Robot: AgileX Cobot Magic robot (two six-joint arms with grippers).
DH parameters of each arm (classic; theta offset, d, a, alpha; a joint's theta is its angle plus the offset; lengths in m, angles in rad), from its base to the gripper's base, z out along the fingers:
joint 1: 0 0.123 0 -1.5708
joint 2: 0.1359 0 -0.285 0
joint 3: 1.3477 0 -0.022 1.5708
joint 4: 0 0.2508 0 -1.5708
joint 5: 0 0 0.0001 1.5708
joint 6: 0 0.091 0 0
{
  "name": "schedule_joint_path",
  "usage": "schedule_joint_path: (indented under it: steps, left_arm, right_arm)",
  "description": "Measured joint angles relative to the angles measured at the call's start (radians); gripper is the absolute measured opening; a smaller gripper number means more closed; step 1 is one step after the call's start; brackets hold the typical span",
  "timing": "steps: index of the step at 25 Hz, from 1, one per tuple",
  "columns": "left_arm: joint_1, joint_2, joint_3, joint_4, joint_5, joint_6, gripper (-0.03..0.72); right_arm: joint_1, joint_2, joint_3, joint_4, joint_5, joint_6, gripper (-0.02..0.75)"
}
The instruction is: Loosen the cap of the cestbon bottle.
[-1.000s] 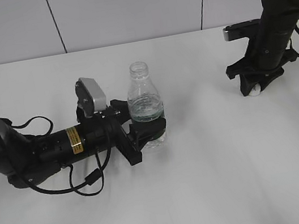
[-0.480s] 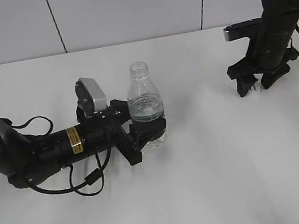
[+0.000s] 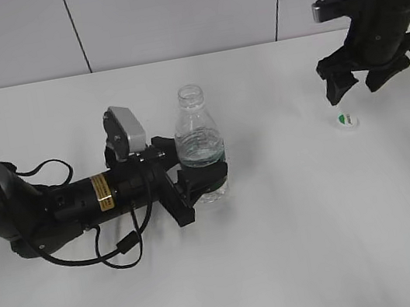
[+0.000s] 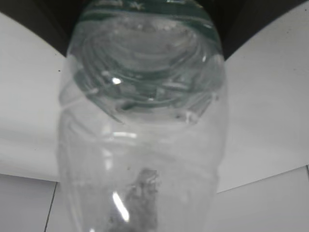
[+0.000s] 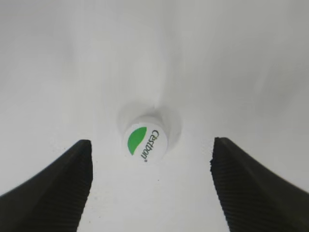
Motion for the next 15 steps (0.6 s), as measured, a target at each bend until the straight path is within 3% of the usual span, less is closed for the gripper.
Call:
schedule_joint_path:
  steps: [15]
  left_arm:
    - [0.000,0.006,0.009,-0.008,0.036,-0.014,0.543]
  right_arm:
    - [0.000,-0.024,0.000,-0.003,0.038,-0.017,0.585]
